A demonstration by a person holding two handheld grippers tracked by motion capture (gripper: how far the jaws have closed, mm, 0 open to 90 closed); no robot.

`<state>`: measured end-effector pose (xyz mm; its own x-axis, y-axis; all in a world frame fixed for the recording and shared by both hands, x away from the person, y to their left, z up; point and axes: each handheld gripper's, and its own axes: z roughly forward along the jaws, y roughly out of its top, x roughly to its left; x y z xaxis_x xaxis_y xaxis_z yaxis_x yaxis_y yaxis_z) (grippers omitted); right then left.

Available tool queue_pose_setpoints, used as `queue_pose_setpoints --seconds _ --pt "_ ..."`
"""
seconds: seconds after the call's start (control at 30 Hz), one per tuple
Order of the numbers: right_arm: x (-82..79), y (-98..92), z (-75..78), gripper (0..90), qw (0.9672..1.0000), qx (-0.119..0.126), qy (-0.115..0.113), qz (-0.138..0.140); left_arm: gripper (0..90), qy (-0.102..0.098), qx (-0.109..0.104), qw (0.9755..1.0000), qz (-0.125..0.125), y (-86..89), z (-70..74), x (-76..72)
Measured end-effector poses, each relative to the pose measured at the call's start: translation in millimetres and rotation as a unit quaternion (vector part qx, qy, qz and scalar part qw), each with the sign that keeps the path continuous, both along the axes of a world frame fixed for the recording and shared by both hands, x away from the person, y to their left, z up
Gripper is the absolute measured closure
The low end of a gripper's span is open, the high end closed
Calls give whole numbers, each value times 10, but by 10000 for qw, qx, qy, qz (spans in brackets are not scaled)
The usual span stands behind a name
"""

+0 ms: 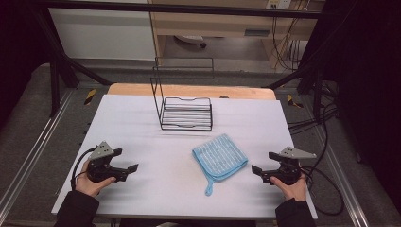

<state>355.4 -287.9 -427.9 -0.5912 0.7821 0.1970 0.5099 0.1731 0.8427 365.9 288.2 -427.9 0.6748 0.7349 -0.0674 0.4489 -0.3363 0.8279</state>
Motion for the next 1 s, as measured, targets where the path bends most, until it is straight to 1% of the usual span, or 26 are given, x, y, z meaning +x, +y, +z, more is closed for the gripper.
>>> queue_pose_setpoints --seconds 0.07,0.27,0.5,0.53,0.6,0.63,0.67,0.77,0.8,0.83,0.9,1.0 --pt "-2 5 4 11 10000 -20 15 -7 64 4 25 10000 -14 -4 -1 3" --pt "-1 59 0 13 9999 -92 79 34 65 20 -14 10000 19 10 -7 -3" --pt "-6 161 9 13 9998 -147 60 93 65 30 -14 10000 21 2 -19 -3" --pt "-11 181 13 14 9998 -141 97 98 65 30 -14 10000 21 2 -19 -3" --pt "-8 199 13 15 9998 -168 66 123 65 29 -18 10000 36 2 -19 -3" --pt "-7 246 13 18 9997 -196 89 133 65 30 -23 10000 34 3 -20 -4" --pt "-7 246 13 18 9997 -196 89 133 65 32 -20 10000 36 5 -21 -5" --pt "2 376 29 35 9993 -300 80 225 65 29 -14 10000 67 18 -25 -1" --pt "2 376 29 35 9993 -300 80 225 66 29 -14 10000 67 18 -25 -1" --pt "1 458 36 46 9992 -306 77 251 66 39 -27 10000 78 19 -26 -1" --pt "-1 541 46 58 9988 -386 85 281 66 32 -19 10000 80 19 -26 -5" --pt "0 675 54 80 9986 -401 102 326 66 34 -31 10000 54 14 -19 -8"
